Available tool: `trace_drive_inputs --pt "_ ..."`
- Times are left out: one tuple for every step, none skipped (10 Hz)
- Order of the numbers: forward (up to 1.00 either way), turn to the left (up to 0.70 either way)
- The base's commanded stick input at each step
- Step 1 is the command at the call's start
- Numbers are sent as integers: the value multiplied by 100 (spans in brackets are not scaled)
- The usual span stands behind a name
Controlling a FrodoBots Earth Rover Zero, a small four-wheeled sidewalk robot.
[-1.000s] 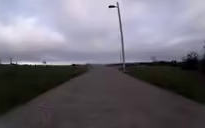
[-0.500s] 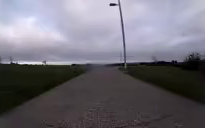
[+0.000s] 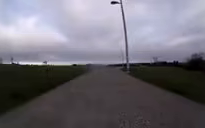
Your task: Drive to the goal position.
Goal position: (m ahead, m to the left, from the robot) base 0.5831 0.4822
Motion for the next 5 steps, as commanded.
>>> trace_drive_inputs --pt "85 0" --pt "85 0" --pt "85 0" --pt "85 0" --pt "85 0"
